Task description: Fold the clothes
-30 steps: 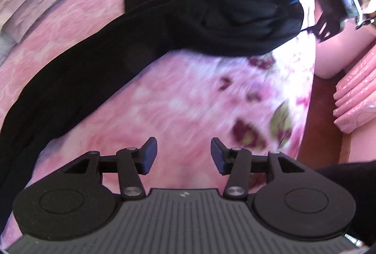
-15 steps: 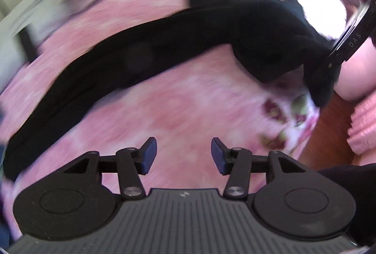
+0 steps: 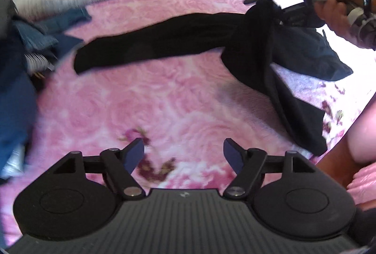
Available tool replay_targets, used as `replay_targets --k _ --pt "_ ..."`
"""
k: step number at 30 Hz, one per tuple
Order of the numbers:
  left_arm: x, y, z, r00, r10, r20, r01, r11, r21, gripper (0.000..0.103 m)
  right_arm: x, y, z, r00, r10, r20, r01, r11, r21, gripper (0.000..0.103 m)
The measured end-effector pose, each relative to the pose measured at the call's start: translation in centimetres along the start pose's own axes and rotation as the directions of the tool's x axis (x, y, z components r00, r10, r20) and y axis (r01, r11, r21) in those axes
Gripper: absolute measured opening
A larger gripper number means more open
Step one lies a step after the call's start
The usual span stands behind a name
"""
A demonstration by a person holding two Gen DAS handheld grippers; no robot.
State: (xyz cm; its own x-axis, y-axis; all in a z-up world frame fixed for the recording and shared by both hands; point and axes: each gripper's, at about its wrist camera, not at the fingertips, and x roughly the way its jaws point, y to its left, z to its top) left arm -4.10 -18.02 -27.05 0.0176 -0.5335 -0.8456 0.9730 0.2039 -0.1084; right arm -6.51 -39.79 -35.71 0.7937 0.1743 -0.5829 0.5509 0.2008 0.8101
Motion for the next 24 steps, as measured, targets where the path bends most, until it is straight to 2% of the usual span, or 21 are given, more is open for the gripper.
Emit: replay_targets --k 1,2,4,6,9,11,12,13,14,15,17,20,22,24 --pt "1.1 -0.6 0.2 0.999 -0.034 0.000 0.034 0.999 -0.011 0.071 -0.2 -0.1 0.5 0.999 -0.029 -0.017 0.028 0.999 -0.044 0.076" --pt "2.3 -1.5 0.4 0.997 -0.072 0.001 0.072 0.997 -0.020 0.071 -0.3 -0.1 0.9 0.998 -0.057 -0.025 0.055 0.994 -0.095 0.090" --pt "4.7 -3.5 0.8 0.989 -0.147 -0.002 0.147 0.988 -0.038 0.074 -0.9 0.5 1.1 0.995 -0.104 -0.012 0.099 0.973 -0.207 0.090" --pt "7.7 -5.9 1.3 0.976 -0.214 -0.022 0.213 0.975 -0.062 0.076 -2.5 -0.3 0.7 0.991 -0.132 0.000 0.127 0.955 -0.268 0.090" --pt "12.2 -8.8 1.9 0.960 -0.269 -0.080 0.255 0.954 -0.158 0.076 -5.7 -2.0 0.0 0.984 -0.176 0.025 0.174 0.920 -0.350 0.090" --pt "15.2 -10.6 2.2 0.945 -0.305 -0.117 0.274 0.934 -0.228 0.076 -8.7 -4.6 0.3 0.971 -0.230 0.064 0.237 0.907 -0.347 0.090" --pt "16.6 -11.5 2.4 0.936 -0.324 -0.135 0.281 0.923 -0.263 0.072 -9.9 -5.9 0.5 0.963 -0.258 0.079 0.270 0.902 -0.338 0.090" --pt "17.6 -12.2 2.4 0.929 -0.333 -0.162 0.281 0.919 -0.277 0.062 -11.8 -7.3 0.6 0.952 -0.291 0.092 0.305 0.895 -0.325 0.090" --pt "18.2 -12.9 2.4 0.921 -0.334 -0.199 0.275 0.922 -0.273 0.031 -14.1 -8.9 0.7 0.938 -0.329 0.107 0.345 0.885 -0.311 0.090" --pt "18.1 -13.0 2.4 0.917 -0.333 -0.219 0.270 0.923 -0.273 0.002 -16.0 -10.3 1.0 0.923 -0.365 0.123 0.385 0.876 -0.292 0.090" --pt "16.3 -11.8 2.6 0.917 -0.327 -0.229 0.264 0.927 -0.266 0.002 -19.6 -12.7 1.5 0.896 -0.419 0.148 0.443 0.861 -0.248 0.090" --pt "11.0 -7.4 3.0 0.930 -0.284 -0.235 0.238 0.949 -0.205 0.001 -23.8 -15.7 2.2 0.853 -0.484 0.195 0.517 0.834 -0.193 0.090" --pt "6.9 -2.9 3.1 0.940 -0.181 -0.289 0.153 0.981 -0.117 0.001 -25.6 -17.0 2.2 0.826 -0.520 0.220 0.556 0.815 -0.160 0.090" --pt "3.3 1.8 3.5 0.936 -0.048 -0.348 0.048 0.999 -0.009 0.001 -27.5 -18.1 2.0 0.803 -0.546 0.238 0.584 0.801 -0.133 0.090"
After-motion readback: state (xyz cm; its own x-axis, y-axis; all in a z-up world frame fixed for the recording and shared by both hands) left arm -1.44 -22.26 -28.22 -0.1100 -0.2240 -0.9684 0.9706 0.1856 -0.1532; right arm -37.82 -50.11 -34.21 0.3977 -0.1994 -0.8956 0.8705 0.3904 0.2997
